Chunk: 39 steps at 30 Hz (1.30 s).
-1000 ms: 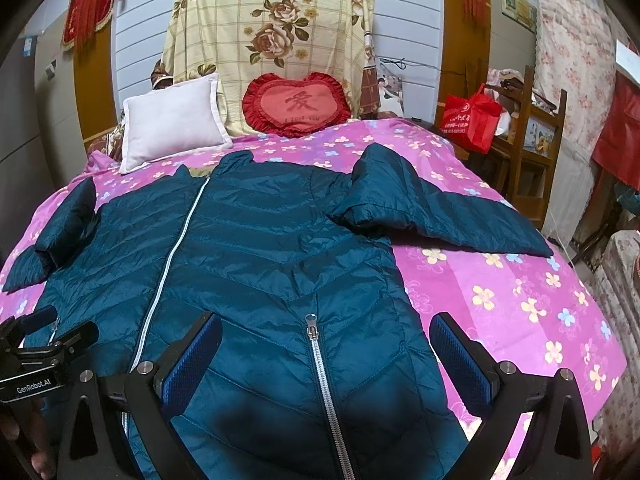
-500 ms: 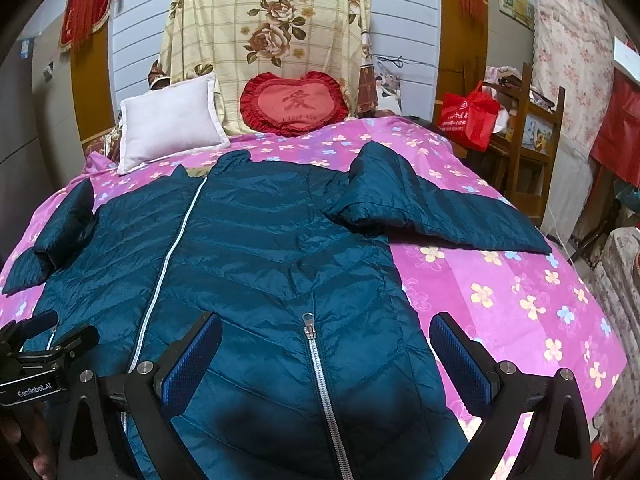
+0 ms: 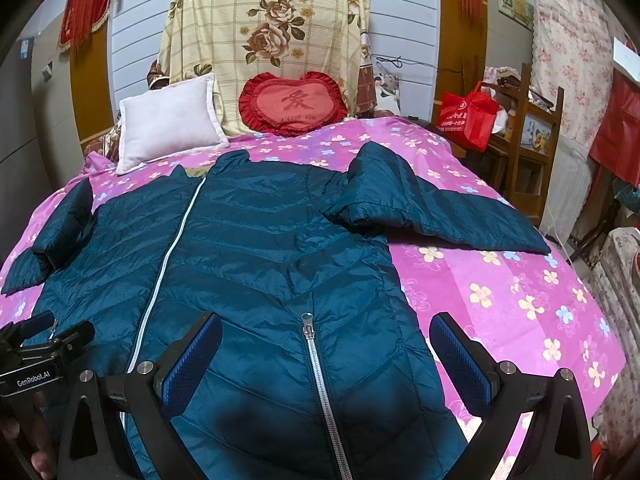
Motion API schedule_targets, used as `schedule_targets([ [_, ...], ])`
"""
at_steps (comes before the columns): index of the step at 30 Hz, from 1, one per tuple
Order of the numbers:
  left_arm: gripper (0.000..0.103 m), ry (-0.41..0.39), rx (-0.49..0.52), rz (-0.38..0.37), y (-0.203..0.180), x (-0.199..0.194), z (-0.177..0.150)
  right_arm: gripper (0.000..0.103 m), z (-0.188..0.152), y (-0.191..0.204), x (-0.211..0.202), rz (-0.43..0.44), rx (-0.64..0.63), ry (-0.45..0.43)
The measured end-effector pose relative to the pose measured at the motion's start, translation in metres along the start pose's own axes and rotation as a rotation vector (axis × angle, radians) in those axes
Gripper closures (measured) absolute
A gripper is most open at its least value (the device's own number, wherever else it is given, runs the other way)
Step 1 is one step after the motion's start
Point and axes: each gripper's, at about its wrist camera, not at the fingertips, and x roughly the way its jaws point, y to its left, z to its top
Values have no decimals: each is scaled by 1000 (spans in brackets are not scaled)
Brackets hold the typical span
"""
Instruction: Fold large clothes
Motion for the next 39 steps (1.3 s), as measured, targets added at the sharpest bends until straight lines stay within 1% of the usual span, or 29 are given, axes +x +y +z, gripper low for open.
schedule_targets([
  [39,0,-2,-14,11,3,0,2,0,0,-1,0,0,-2,3],
])
